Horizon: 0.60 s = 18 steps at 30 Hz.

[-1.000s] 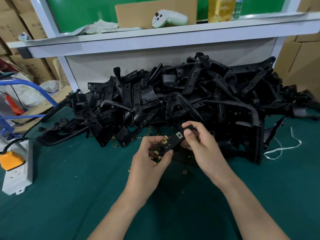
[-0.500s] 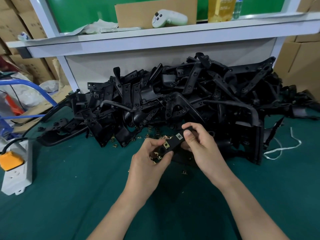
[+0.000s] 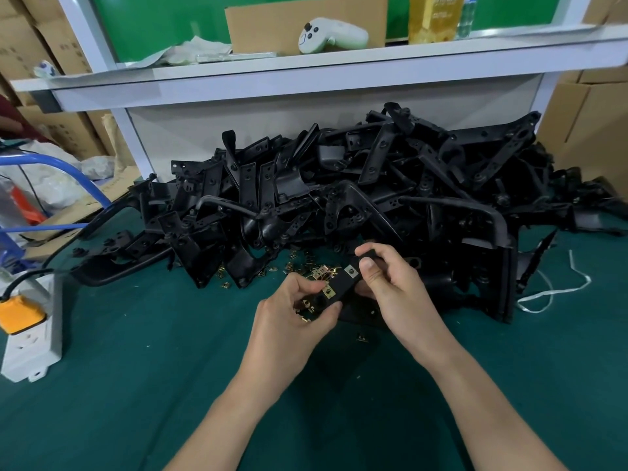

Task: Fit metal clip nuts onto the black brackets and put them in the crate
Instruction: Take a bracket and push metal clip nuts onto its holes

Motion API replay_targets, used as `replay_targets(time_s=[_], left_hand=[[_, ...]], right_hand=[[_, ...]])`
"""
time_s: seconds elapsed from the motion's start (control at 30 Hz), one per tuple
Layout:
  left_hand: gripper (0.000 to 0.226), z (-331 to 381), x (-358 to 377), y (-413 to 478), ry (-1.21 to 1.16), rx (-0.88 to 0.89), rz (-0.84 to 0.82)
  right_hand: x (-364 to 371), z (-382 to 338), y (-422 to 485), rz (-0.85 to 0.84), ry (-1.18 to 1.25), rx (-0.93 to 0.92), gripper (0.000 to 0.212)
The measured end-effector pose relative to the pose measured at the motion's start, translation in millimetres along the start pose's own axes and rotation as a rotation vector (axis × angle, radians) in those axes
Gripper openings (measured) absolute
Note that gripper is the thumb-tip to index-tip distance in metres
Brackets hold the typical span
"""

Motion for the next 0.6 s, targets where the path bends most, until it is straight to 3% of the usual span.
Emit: replay_targets(time_s=[0.6], left_hand=[[0.023, -5.8, -1.3, 2.1, 0.157, 0.177, 0.095]], right_hand=[[7.0, -1.3, -4.2, 0.017, 0.059, -0.013, 0.015]])
Point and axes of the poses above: each hand's wrist, its own y-axis towards the middle knuckle, its own x-axis out of the palm, z = x × y, the point moved 1 cm from there along y, towards the middle knuckle, and after that the axes turned 8 degrees about x, right-handed, at the moved point
